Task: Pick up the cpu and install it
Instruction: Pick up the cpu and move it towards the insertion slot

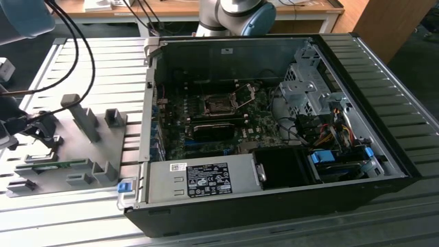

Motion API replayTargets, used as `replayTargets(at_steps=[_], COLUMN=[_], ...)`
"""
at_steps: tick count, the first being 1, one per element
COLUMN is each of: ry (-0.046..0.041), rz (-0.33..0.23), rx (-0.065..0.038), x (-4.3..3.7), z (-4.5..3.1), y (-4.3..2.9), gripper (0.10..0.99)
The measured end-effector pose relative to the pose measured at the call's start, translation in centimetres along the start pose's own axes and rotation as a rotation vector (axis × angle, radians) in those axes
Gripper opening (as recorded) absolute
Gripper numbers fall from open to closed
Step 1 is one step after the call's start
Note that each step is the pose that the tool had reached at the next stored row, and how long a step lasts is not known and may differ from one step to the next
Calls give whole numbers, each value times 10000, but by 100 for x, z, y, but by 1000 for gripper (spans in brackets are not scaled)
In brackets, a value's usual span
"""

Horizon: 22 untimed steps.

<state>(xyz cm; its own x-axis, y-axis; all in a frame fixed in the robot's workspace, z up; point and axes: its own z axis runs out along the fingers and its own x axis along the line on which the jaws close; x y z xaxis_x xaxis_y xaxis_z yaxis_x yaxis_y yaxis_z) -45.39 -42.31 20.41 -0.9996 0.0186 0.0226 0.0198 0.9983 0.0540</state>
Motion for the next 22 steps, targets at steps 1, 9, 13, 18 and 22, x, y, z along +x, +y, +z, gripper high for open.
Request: replayTargets(at_steps=[1,9,13,18,22], ry=[2,0,-1,0,1], rz=[0,2,-1,-1,1], rx=[1,0,-1,0,1], x=[0,1,-1,-1,-1], z=[5,35,61,97,117], y=[3,31,48,52,54], gripper=[761,761,761,761,761])
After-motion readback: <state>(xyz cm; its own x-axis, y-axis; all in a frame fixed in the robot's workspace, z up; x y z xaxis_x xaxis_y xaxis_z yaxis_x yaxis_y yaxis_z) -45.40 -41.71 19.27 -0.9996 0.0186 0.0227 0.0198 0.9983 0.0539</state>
